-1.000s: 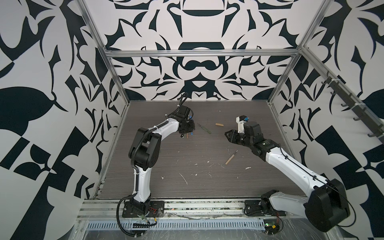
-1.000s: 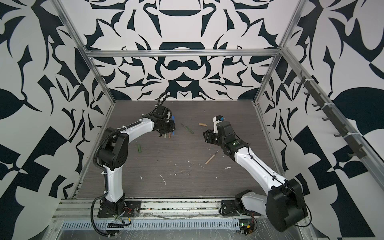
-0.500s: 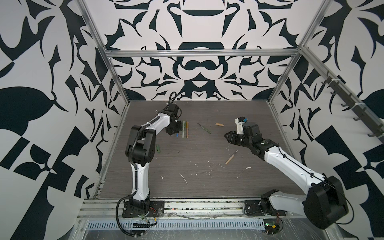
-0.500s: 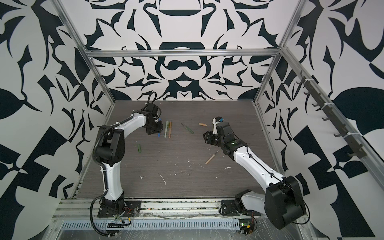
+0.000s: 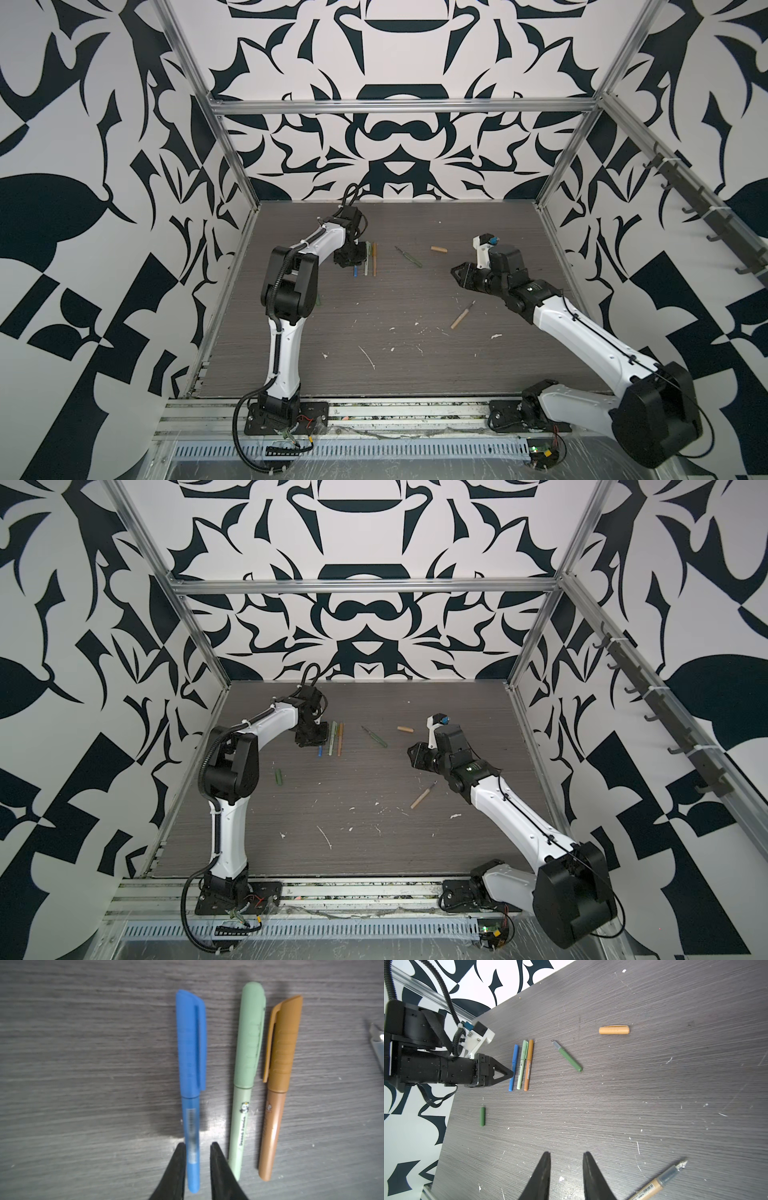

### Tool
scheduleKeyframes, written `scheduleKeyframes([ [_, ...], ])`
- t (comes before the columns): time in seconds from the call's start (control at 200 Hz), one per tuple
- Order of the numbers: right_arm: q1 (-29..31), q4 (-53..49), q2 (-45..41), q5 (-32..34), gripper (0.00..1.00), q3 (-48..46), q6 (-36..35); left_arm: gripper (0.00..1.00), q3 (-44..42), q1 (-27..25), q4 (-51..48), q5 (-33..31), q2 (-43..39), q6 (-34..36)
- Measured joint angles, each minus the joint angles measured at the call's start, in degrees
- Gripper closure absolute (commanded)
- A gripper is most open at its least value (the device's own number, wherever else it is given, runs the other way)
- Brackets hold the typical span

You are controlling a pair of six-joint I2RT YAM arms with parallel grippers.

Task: Insert the pens into the pen caps

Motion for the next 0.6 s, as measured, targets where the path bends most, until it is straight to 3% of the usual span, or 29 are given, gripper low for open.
scheduleKeyframes([
  [0.205,0.0,-3.5,-0.9,1.7,0.70,0.3,-0.6,0.74,0.1,0.0,-0.7,0.6,0.0,0.6],
  [0.32,0.0,-9.2,-0.2,5.3,0.71,2.1,-0.6,0.69,-1.4,0.0,-0.6,1.2,-2.0,0.7],
  [0.445,0.0,-14.3,2.8,8.9,0.71,4.4,-0.4,0.62,-7.1,0.0,0.7,1.6,-11.1,0.3],
  [0.6,0.0,-18.3,6.3,11.4,0.71,4.5,0.9,0.56,-16.9,-0.3,7.0,2.6,-28.2,-1.2],
])
